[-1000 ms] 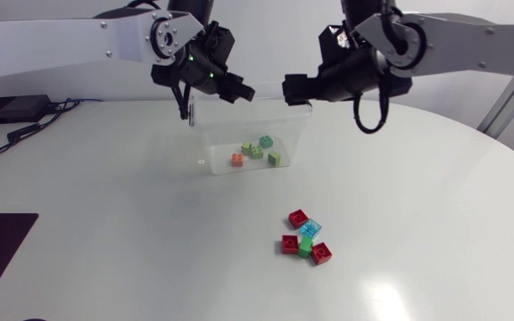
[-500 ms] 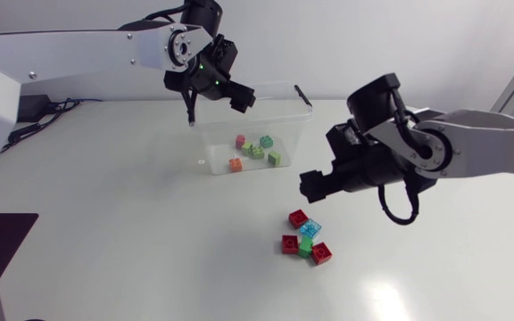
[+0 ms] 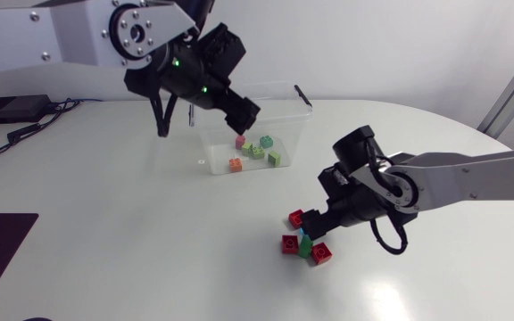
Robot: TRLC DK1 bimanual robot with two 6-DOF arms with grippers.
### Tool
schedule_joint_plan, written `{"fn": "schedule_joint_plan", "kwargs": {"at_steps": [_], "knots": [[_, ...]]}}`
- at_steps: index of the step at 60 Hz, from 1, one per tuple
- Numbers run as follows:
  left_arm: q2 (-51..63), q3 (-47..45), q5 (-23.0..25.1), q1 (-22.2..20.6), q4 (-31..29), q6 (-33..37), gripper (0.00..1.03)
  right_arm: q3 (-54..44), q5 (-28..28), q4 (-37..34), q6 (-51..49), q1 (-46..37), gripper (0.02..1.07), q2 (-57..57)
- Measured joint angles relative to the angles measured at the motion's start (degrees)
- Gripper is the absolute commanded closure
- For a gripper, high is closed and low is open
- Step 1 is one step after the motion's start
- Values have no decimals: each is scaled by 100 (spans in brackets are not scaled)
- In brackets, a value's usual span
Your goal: Place the duplo bricks in the container
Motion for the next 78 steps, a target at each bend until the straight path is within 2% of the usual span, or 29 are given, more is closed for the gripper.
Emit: {"fn": "schedule_joint_plan", "kwargs": {"at_steps": [16, 25, 37, 43, 61, 78], "knots": [[-39, -901, 321, -289, -63, 501, 7, -2, 72, 197, -20, 0, 15, 470], [-39, -1237, 431, -570, -61, 756, 7, -2, 114, 236, -20, 68, 31, 638], [-39, -1591, 470, -876, -39, 1091, 7, -2, 133, 391, -24, 129, 63, 691], [-39, -1786, 518, -1021, 186, 1287, 7, -2, 136, 452, -44, 138, 81, 726], [201, -2142, 623, -1438, 678, 1740, 7, -4, 138, 426, -131, 55, 81, 433], [664, -2138, 686, -1648, 804, 2057, 7, -72, -179, 7, -328, -656, 81, -623]]}}
